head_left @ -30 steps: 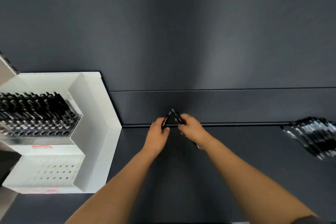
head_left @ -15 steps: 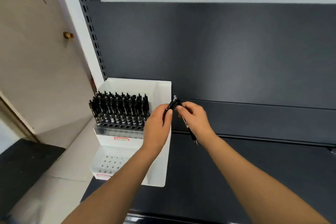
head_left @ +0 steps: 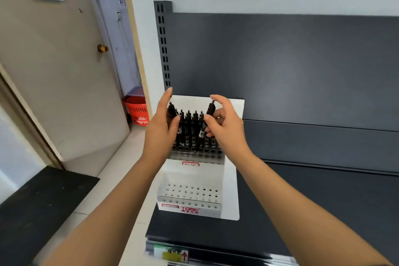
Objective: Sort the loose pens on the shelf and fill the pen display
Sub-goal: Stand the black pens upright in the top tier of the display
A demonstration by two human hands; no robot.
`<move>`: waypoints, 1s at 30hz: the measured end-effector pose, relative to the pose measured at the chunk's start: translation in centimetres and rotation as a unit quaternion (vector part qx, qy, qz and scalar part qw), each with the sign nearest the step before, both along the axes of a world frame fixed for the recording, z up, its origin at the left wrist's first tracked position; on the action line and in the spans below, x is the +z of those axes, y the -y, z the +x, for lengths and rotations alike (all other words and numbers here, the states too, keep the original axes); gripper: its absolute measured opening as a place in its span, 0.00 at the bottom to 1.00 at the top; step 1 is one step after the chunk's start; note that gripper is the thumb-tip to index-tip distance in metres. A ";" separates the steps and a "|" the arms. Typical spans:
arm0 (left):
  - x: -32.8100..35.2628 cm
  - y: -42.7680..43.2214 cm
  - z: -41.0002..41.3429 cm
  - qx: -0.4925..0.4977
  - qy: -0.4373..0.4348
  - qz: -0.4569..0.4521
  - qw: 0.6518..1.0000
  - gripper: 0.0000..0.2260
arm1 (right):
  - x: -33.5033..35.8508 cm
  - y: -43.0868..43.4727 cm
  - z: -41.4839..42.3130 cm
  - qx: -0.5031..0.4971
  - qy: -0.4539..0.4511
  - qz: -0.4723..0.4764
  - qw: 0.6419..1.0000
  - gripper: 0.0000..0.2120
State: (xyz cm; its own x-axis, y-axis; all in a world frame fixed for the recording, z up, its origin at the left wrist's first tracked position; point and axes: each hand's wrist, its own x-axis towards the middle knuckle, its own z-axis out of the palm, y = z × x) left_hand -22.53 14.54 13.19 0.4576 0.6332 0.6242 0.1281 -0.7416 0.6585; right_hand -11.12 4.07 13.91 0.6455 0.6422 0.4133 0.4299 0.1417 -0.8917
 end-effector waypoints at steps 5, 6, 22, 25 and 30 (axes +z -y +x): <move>0.0 -2.5 -0.7 0.006 -0.028 0.010 1.000 0.20 | 0.3 -1.7 -1.4 -0.009 0.071 -0.019 0.997 0.11; -0.2 -2.9 -0.6 0.002 -0.035 0.009 0.999 0.20 | 0.3 -2.0 -1.6 -0.012 0.087 -0.025 0.996 0.10; -1.8 -4.4 -0.4 0.030 -0.119 0.079 0.989 0.18 | -1.1 -4.6 -1.6 -0.025 0.156 -0.081 0.984 0.10; -2.7 -4.9 -0.3 0.046 -0.142 0.138 0.979 0.13 | -1.2 -5.1 -1.8 -0.030 0.206 -0.126 0.970 0.11; -2.7 -5.6 -0.8 0.062 -0.117 0.144 0.981 0.13 | -0.7 -5.8 -2.1 -0.048 0.313 -0.204 0.926 0.11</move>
State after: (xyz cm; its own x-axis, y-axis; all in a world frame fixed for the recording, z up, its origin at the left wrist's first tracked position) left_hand -23.37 20.13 10.50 0.5406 0.5054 0.6725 0.3516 -0.8620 0.3651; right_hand -13.19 9.85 13.18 0.4237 0.7797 0.4611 0.8740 -0.2182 -0.4342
